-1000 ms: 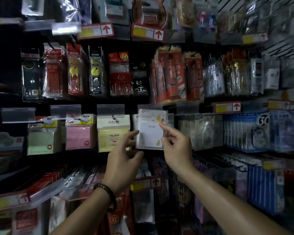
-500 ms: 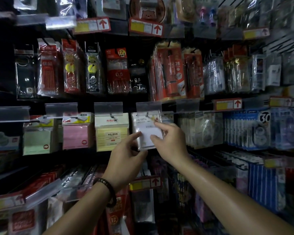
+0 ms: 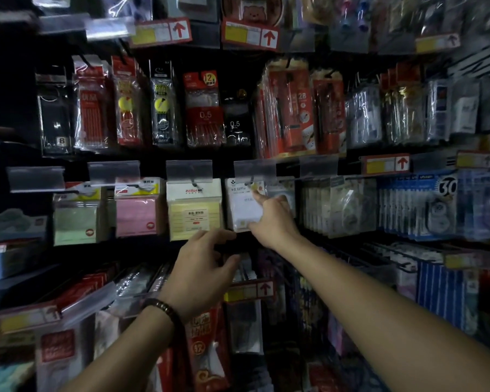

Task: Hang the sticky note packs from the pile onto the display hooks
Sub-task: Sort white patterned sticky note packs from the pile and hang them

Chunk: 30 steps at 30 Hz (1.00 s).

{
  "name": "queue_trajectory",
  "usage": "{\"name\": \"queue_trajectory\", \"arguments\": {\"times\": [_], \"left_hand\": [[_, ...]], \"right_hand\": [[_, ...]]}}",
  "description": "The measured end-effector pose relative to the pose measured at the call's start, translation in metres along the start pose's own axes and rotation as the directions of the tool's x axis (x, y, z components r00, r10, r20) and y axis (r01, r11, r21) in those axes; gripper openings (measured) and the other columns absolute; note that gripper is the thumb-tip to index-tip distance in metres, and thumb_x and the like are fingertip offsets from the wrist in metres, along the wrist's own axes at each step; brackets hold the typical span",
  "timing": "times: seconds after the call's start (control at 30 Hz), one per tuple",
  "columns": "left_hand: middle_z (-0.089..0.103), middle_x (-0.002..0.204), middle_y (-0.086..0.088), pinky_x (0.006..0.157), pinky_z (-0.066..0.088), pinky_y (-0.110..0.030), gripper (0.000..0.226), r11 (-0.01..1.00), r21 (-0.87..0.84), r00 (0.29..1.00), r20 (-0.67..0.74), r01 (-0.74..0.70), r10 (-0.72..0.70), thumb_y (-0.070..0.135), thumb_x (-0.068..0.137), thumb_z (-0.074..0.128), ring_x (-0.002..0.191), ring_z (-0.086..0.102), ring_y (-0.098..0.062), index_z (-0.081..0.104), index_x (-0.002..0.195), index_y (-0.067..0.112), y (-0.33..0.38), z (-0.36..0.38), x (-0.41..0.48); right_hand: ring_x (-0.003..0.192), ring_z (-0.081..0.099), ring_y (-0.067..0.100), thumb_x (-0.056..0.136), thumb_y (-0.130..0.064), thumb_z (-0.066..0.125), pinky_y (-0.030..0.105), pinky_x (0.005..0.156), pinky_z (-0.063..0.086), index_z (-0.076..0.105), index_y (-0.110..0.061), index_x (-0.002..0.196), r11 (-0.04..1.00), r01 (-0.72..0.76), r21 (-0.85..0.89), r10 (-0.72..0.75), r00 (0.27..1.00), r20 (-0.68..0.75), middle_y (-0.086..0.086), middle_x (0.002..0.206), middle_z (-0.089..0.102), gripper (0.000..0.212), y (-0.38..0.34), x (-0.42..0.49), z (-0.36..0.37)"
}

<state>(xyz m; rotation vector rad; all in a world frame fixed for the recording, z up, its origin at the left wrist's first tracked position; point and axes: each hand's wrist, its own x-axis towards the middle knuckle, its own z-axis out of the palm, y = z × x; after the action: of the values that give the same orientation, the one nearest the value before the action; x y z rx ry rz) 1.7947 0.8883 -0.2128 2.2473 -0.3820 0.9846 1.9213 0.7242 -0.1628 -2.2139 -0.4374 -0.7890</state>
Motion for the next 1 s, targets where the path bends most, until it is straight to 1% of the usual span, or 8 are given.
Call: {"name": "queue_trajectory", "arguments": {"times": [0.1,0.23,0.33,0.43,0.57,0.73,0.83,1.0], "left_hand": [[0.073,0.108,0.02,0.074,0.055,-0.017,0.023,0.991,-0.133,0.999,-0.021,0.033,-0.036,0.028,0.097,0.075,0.089,0.07,0.0,0.072,0.116,0.04,0.004,-0.006,-0.016],[0.076,0.097,0.019,0.069,0.056,-0.023,0.016,0.967,-0.251,0.999,-0.004,0.039,-0.042,0.022,0.099,0.073,0.081,0.07,-0.003,0.074,0.108,0.035,0.004,-0.005,-0.052],[0.078,0.098,0.011,0.068,0.057,-0.029,0.017,0.948,-0.319,1.0,0.006,0.015,-0.014,0.019,0.101,0.072,0.08,0.071,-0.011,0.075,0.108,0.034,-0.006,0.006,-0.093],[0.078,0.103,0.012,0.073,0.061,-0.029,0.017,0.948,-0.319,0.999,0.04,-0.011,0.024,0.017,0.102,0.071,0.086,0.076,-0.015,0.077,0.112,0.03,-0.027,0.028,-0.146],[0.077,0.098,0.017,0.07,0.055,-0.02,0.012,0.977,-0.206,0.983,0.185,0.056,-0.017,0.022,0.102,0.071,0.083,0.074,-0.004,0.076,0.108,0.032,-0.072,0.076,-0.228],[0.073,0.093,0.021,0.071,0.056,-0.025,0.012,0.984,-0.043,0.87,0.475,0.174,-0.133,0.03,0.1,0.064,0.083,0.071,0.002,0.072,0.106,0.036,-0.143,0.143,-0.325],[0.072,0.089,0.023,0.068,0.055,-0.024,0.017,0.958,0.061,0.776,0.573,0.28,-0.263,0.02,0.098,0.071,0.077,0.07,0.004,0.074,0.106,0.036,-0.178,0.176,-0.374],[0.073,0.087,0.021,0.067,0.047,-0.008,0.02,0.893,0.147,0.609,0.684,0.425,-0.402,0.017,0.097,0.072,0.078,0.07,0.003,0.073,0.101,0.037,-0.217,0.222,-0.437]], "right_hand": [[0.117,0.059,0.025,0.092,-0.031,0.08,0.031,0.101,0.054,0.035,-0.042,0.164,0.998,-0.054,0.026,0.055,0.998,-0.03,0.005,0.139,0.041,0.085,0.002,-0.009,0.0],[0.118,0.058,0.024,0.096,-0.028,0.073,0.03,0.096,0.048,0.053,-0.031,0.154,0.996,-0.018,0.083,0.026,0.995,-0.093,0.006,0.138,0.05,0.061,0.012,-0.051,-0.012],[0.104,0.065,0.013,0.095,-0.024,0.074,0.035,0.091,0.058,0.064,-0.026,0.138,0.976,0.045,0.212,0.004,0.974,-0.226,0.0,0.121,0.063,0.044,0.028,-0.1,-0.016],[0.085,0.065,0.007,0.096,-0.019,0.07,0.028,0.072,0.056,0.07,-0.023,0.117,0.953,0.16,0.257,-0.076,0.949,-0.307,-0.004,0.098,0.067,0.021,0.052,-0.163,-0.008],[0.085,0.066,0.01,0.103,-0.02,0.064,0.028,0.067,0.051,0.069,-0.017,0.11,0.955,0.17,0.243,-0.131,0.977,-0.167,-0.004,0.097,0.067,0.01,0.104,-0.255,0.024],[0.076,0.067,0.003,0.096,-0.012,0.068,0.023,0.064,0.051,0.071,-0.023,0.095,0.978,-0.138,0.154,0.127,0.989,0.081,-0.012,0.084,0.069,0.012,0.209,-0.37,0.099],[0.08,0.066,0.001,0.097,-0.015,0.07,0.028,0.068,0.054,0.069,-0.027,0.094,0.924,-0.378,0.06,0.35,0.897,0.27,-0.013,0.086,0.069,0.013,0.268,-0.432,0.143],[0.107,0.072,0.019,0.093,-0.025,0.077,0.032,0.085,0.058,0.07,-0.021,0.112,0.763,-0.593,-0.256,0.629,0.591,0.505,0.002,0.111,0.075,0.021,0.346,-0.514,0.221]]}}
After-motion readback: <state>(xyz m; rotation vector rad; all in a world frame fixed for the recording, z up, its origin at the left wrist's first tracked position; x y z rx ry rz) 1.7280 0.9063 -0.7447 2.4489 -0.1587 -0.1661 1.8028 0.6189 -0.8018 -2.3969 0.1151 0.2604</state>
